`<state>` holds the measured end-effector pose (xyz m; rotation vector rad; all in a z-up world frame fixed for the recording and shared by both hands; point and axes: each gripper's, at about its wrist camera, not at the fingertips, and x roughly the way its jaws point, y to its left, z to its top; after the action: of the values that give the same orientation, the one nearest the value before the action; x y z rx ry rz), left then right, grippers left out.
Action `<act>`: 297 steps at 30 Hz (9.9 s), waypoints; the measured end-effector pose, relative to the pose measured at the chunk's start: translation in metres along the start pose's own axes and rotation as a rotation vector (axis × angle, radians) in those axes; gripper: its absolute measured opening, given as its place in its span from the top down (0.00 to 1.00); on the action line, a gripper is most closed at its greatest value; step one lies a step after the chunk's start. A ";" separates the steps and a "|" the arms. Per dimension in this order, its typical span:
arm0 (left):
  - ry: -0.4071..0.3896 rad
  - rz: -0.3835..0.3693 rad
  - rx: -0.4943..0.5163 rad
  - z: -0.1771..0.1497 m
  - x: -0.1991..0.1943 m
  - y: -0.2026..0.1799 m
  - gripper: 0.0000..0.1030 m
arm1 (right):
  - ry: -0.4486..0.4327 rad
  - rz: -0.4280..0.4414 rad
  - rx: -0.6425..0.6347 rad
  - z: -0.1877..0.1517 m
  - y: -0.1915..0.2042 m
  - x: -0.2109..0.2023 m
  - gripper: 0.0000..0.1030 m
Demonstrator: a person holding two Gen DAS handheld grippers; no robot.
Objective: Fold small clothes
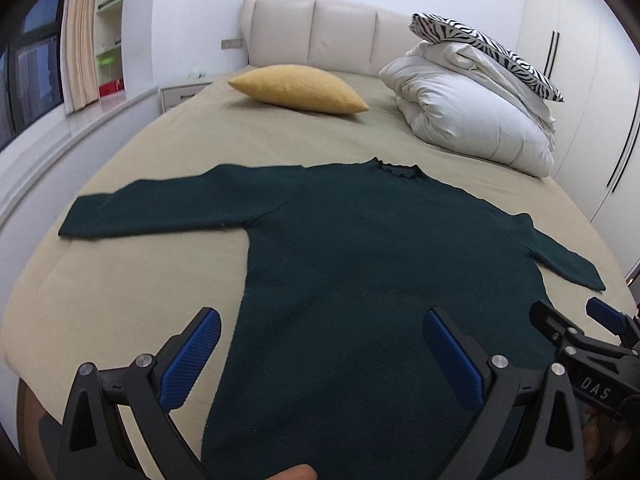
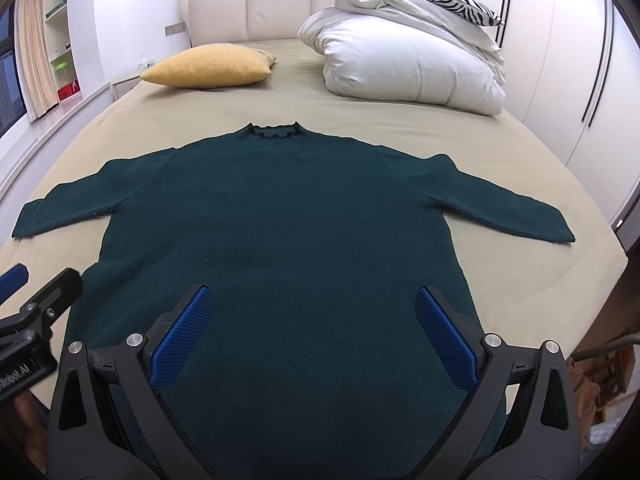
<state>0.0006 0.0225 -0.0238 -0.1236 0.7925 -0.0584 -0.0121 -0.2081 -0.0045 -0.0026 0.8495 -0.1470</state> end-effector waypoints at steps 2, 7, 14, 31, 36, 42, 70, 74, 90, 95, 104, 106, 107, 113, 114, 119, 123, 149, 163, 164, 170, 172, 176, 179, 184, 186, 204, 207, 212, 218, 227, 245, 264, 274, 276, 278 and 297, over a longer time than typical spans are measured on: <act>0.017 -0.031 -0.044 -0.002 0.003 0.020 0.00 | -0.002 0.003 0.007 0.001 -0.002 0.002 0.00; 0.060 -0.129 -0.205 -0.001 0.012 0.089 0.00 | -0.009 0.069 0.028 0.006 -0.005 0.007 0.00; 0.071 -0.014 -0.354 0.004 0.021 0.175 0.00 | -0.115 0.253 0.077 0.024 -0.006 0.002 0.00; -0.126 -0.220 -1.156 0.000 0.099 0.388 0.29 | -0.088 0.419 0.108 0.060 0.019 0.062 0.28; -0.136 -0.177 -1.227 0.002 0.106 0.414 0.75 | -0.054 0.415 0.114 0.059 0.024 0.084 0.34; -0.138 -0.096 -0.934 0.046 0.080 0.366 0.94 | -0.040 0.428 0.142 0.051 0.016 0.098 0.43; 0.052 -0.113 0.124 0.034 0.110 -0.003 0.11 | 0.272 0.759 0.360 0.085 -0.015 0.231 0.42; 0.067 -0.166 -0.053 0.031 0.107 0.037 0.11 | 0.396 0.752 0.264 0.095 0.043 0.266 0.52; 0.078 -0.209 -0.245 0.036 0.111 0.085 0.13 | 0.218 0.598 0.193 0.158 -0.017 0.249 0.94; 0.043 -0.164 -0.247 0.075 0.128 0.096 0.22 | 0.209 0.493 0.195 0.161 -0.063 0.267 0.94; 0.182 -0.041 -0.134 0.120 0.207 0.089 0.48 | 0.233 0.502 0.246 0.135 -0.079 0.299 0.94; 0.195 -0.058 -0.106 0.118 0.211 0.085 0.79 | 0.248 0.500 0.253 0.127 -0.078 0.305 0.94; 0.200 -0.065 -0.109 0.117 0.213 0.086 0.82 | 0.253 0.499 0.256 0.123 -0.078 0.303 0.94; 0.182 -0.070 -0.048 0.122 0.210 0.086 0.92 | 0.231 0.507 0.248 0.128 -0.075 0.298 0.94; 0.178 -0.065 -0.038 0.123 0.209 0.083 0.92 | 0.229 0.505 0.244 0.129 -0.075 0.296 0.94; 0.166 -0.034 0.009 0.110 0.217 0.076 0.92 | 0.261 0.467 0.268 0.123 -0.085 0.308 0.94; 0.158 -0.040 -0.001 0.109 0.215 0.079 0.92 | 0.266 0.500 0.337 0.111 -0.092 0.321 0.95; 0.141 0.016 -0.042 0.131 0.241 0.082 0.78 | 0.226 0.452 0.360 0.118 -0.093 0.315 0.94; 0.112 0.061 0.145 0.098 0.186 0.039 0.71 | 0.169 0.424 0.333 0.119 -0.089 0.269 0.88; 0.138 0.086 0.171 0.092 0.196 0.037 0.68 | 0.172 0.420 0.311 0.117 -0.083 0.270 0.88; 0.140 0.071 0.167 0.084 0.208 0.049 0.60 | 0.232 0.449 0.394 0.091 -0.104 0.293 0.92; 0.134 0.069 0.165 0.083 0.208 0.050 0.59 | 0.221 0.447 0.415 0.087 -0.117 0.286 0.90; 0.131 0.079 0.161 0.084 0.201 0.051 0.46 | 0.185 0.371 0.489 0.074 -0.156 0.262 0.83; 0.122 0.153 0.191 0.088 0.190 0.050 0.41 | 0.144 0.325 0.563 0.056 -0.202 0.237 0.66; 0.061 0.123 0.106 0.103 0.153 0.055 0.41 | -0.006 0.142 0.752 0.007 -0.312 0.180 0.39; 0.053 0.033 0.060 0.107 0.142 0.046 0.39 | -0.030 0.083 0.898 -0.020 -0.365 0.169 0.37; 0.275 -0.457 -0.243 0.057 0.177 -0.008 0.30 | -0.098 0.102 1.229 -0.027 -0.539 0.234 0.93; 0.268 -0.463 -0.251 0.058 0.178 -0.005 0.30 | -0.135 0.099 1.023 0.018 -0.507 0.207 0.93; 0.249 -0.505 -0.273 0.059 0.170 -0.002 0.30 | -0.153 0.170 0.571 0.106 -0.377 0.172 0.93; 0.233 -0.532 -0.293 0.063 0.166 0.006 0.30 | -0.129 0.260 0.091 0.135 -0.167 0.164 0.93; 0.262 -0.556 -0.248 0.078 0.184 -0.025 0.27 | 0.067 0.410 -0.036 0.059 -0.057 0.221 0.43; 0.316 -0.399 0.057 0.092 0.220 -0.129 0.91 | 0.022 0.449 0.392 0.001 -0.186 0.184 0.30; 0.198 -0.324 -0.011 0.122 0.232 -0.035 0.92 | 0.009 0.193 0.464 0.076 -0.286 0.229 0.30; 0.204 -0.337 -0.031 0.108 0.248 -0.032 0.91 | 0.141 0.228 0.382 0.118 -0.272 0.308 0.59; 0.199 -0.340 -0.031 0.108 0.246 -0.035 0.91 | 0.159 0.207 0.329 0.122 -0.263 0.318 0.83; 0.182 -0.354 -0.023 0.108 0.237 -0.032 0.91 | 0.160 0.187 0.329 0.125 -0.265 0.320 0.93; 0.190 -0.391 -0.063 0.098 0.255 -0.029 0.88 | 0.128 0.302 0.603 0.099 -0.332 0.323 0.86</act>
<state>0.2488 -0.0232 -0.1321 -0.3358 0.9510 -0.4201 0.2299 -0.5845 -0.1607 0.7032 0.8962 -0.1151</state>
